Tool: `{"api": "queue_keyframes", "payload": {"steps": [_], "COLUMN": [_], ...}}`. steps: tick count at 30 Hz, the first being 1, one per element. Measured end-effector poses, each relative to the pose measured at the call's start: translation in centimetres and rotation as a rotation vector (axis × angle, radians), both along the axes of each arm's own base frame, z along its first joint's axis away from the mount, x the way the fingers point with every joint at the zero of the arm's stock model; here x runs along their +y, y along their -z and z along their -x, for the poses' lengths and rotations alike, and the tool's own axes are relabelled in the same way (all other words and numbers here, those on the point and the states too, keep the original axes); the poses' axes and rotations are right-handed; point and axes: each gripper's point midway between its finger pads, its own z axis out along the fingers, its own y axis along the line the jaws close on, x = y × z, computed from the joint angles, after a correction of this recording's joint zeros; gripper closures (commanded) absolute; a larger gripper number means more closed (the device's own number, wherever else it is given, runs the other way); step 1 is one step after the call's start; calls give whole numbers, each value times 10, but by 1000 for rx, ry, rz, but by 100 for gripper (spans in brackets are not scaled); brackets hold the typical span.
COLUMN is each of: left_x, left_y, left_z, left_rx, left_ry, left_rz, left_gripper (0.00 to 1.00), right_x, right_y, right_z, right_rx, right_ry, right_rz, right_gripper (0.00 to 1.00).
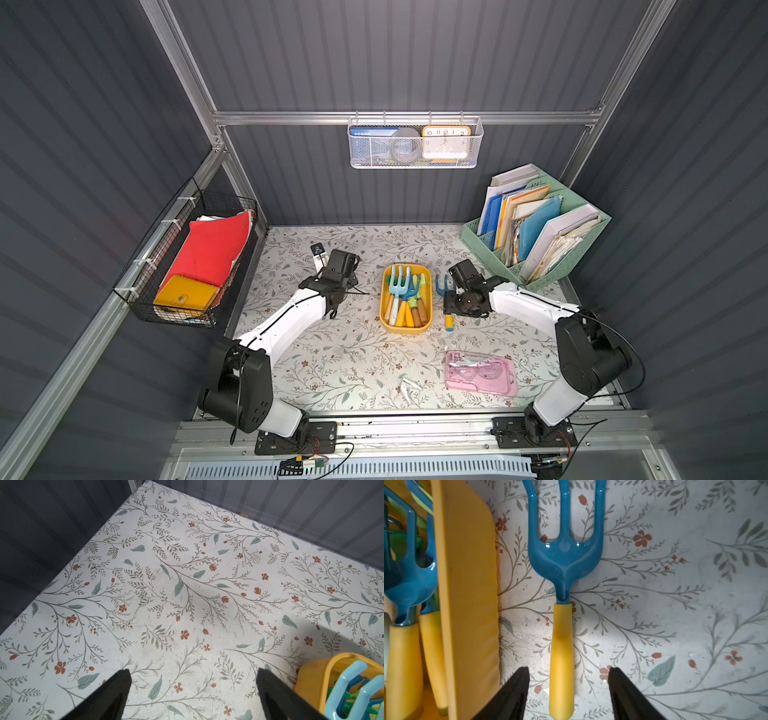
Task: Take the hand rake out of the storage box
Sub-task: Place the rake at the center of the board, then move the rake to the center of the board.
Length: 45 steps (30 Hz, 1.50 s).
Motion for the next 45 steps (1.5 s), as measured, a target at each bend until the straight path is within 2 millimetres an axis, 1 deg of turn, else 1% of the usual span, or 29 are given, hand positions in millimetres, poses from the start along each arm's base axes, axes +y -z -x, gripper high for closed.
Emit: {"api": "queue_keyframes", "payload": {"steps": [4,10,13,16,22,25,30,33,38,45], "left_x": [0,0,0,0,-1,-1,-1,-1,-1,-1], "left_y": [-5,-7,-7,-6,-3,-3,-4,-5,-5,-5], "left_z": [-2,-3,-2,-2,-4,-4,-4,-4,-4,-4], "left_rx": [-8,-11,-8,-6,4,4,1,0,0,0], "left_ry": [0,2,2,2,2,2,2,2,2,2], "left_rz": [-3,-4,-5,-6,-10,-10,-9,-8,-9,-9], "left_gripper": [0,0,0,0,0,0,0,0,0,0], "right_x": [3,-2,0,3,7,10,13,15,20,27], "right_y": [-1,8,9,14,38,35,39,40,41,40], "right_z": [-1,1,-1,-2,-1,-7,-11,-12,-6,-4], "right_rx": [-10,4,2,10,67,55,61,58,59,66], "right_ry": [-3,5,-1,-9,-8,-5,-7,-13,-32,-50], "right_rz": [-51,-94,-107,-118,-121,-127,-117,-103,-78,-48], "right_gripper": [34,34,35,39,50,56,64,66,70,72]}}
